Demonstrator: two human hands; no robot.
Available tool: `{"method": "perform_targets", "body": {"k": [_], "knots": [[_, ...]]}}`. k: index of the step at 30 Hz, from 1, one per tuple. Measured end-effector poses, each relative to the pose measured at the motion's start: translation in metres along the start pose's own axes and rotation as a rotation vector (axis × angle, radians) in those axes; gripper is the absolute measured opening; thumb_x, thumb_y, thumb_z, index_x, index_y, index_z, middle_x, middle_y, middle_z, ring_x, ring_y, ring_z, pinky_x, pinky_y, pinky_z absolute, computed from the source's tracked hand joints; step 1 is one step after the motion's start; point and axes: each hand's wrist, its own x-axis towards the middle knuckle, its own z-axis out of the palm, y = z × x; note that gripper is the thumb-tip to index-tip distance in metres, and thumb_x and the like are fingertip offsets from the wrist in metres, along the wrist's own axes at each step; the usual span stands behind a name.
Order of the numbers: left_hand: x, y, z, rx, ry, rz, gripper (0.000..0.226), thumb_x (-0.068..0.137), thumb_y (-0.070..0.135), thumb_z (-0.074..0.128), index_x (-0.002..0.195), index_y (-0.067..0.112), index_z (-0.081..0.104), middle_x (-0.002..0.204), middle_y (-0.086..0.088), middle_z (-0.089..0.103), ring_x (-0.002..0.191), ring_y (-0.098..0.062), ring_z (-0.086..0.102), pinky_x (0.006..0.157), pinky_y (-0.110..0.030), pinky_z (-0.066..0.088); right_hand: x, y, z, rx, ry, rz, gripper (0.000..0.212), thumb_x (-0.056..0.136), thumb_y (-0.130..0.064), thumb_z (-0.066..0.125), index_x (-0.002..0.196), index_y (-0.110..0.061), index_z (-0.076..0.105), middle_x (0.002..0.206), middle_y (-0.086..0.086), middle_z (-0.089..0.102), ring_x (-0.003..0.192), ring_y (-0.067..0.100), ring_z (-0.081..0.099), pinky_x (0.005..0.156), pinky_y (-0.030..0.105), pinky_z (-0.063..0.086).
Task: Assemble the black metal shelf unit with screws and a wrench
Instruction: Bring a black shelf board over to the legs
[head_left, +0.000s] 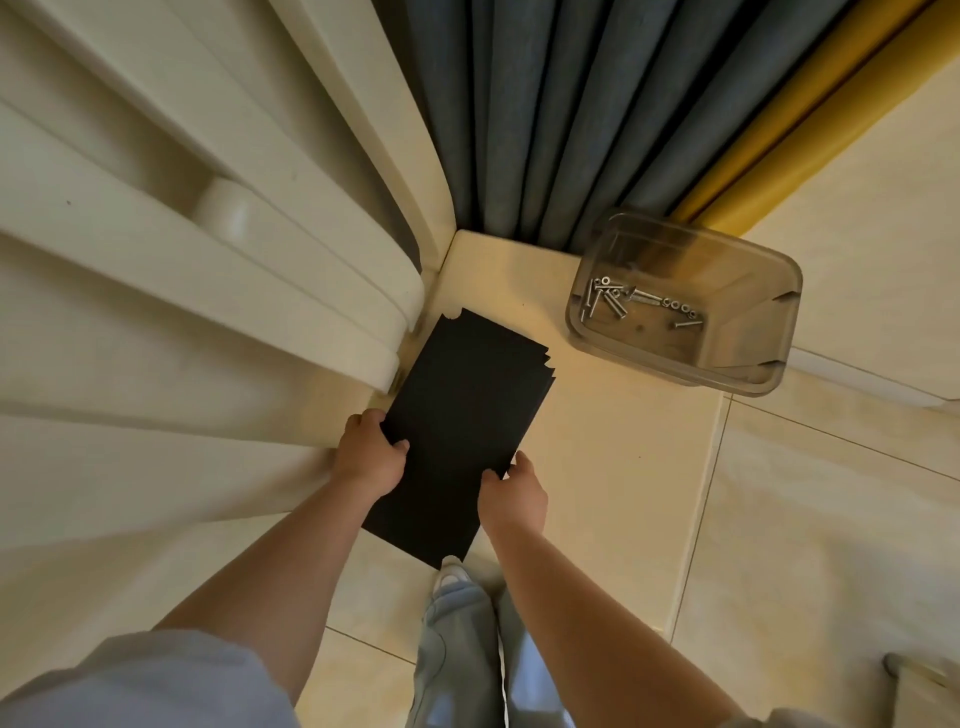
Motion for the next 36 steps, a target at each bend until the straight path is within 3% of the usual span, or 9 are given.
{"method": "perform_targets", "body": {"k": [3,9,17,20,24,31,36], "knots": [[0.009,0.001,0.002,-0.023,-0.015,-0.003,0.055,0.097,0.027,0.05,0.145,0.01,0.029,0.143,-0.011,0.039,0.129,-0.03,0.042,0.102,-0.036,0.038,0.013,-0.007,-0.001,-0.009,-0.001,0.048,0.045,0.1,-0.022,0.041,0.143,-0.013,0.035,0.137,0.006,0.051,0.118,0.026,0.053,0.088,0.029,0.044],[0.021,-0.001,0.005,-0.024,-0.117,-0.076,0.05,0.103,0.032,0.03,0.149,0.014,0.022,0.152,-0.01,0.029,0.139,-0.029,0.029,0.111,-0.039,0.026,0.029,-0.01,-0.003,0.126,-0.05,0.14,0.04,0.102,-0.024,0.038,0.141,-0.017,0.042,0.13,0.006,0.055,0.09,0.016,0.051,0.077,0.023,0.043],[-0.017,0.009,-0.011,-0.123,-0.059,-0.073,0.045,0.102,0.03,0.036,0.144,0.014,0.034,0.141,-0.01,0.042,0.127,-0.029,0.043,0.099,-0.037,0.038,0.007,-0.01,-0.021,0.206,-0.009,0.108,0.041,0.101,-0.021,0.039,0.142,-0.02,0.042,0.131,0.003,0.055,0.111,0.023,0.054,0.081,0.024,0.042],[-0.052,0.025,-0.025,-0.236,-0.034,-0.016,0.04,0.101,0.027,0.04,0.139,0.015,0.039,0.138,-0.008,0.045,0.124,-0.028,0.046,0.093,-0.033,0.04,-0.018,-0.012,-0.041,0.255,-0.014,0.089,0.043,0.101,-0.018,0.04,0.144,-0.02,0.039,0.134,0.005,0.053,0.115,0.024,0.052,0.082,0.025,0.04],[-0.113,0.044,-0.039,-0.332,-0.006,0.027,0.035,0.101,0.025,0.041,0.135,0.017,0.042,0.133,-0.006,0.051,0.119,-0.026,0.05,0.082,-0.027,0.038,-0.059,-0.009,-0.077,0.317,-0.035,0.063,0.044,0.101,-0.015,0.041,0.144,-0.02,0.037,0.137,0.006,0.05,0.123,0.028,0.047,0.099,0.031,0.038],[-0.233,0.049,-0.033,-0.492,0.102,-0.071,0.033,0.1,0.026,0.042,0.133,0.018,0.042,0.13,-0.005,0.052,0.118,-0.026,0.05,0.085,-0.03,0.039,-0.13,0.01,-0.137,0.257,-0.15,-0.059,0.041,0.101,-0.014,0.041,0.142,-0.02,0.041,0.132,0.004,0.053,0.119,0.024,0.048,0.102,0.034,0.038],[-0.324,0.03,-0.042,-0.663,0.247,-0.14,0.037,0.101,0.024,0.04,0.139,0.022,0.038,0.133,-0.002,0.051,0.121,-0.027,0.048,0.096,-0.036,0.04,-0.192,0.017,-0.155,0.112,-0.286,-0.181,0.043,0.101,-0.015,0.041,0.143,-0.022,0.039,0.137,0.002,0.05,0.126,0.026,0.045,0.106,0.039,0.036]]}}
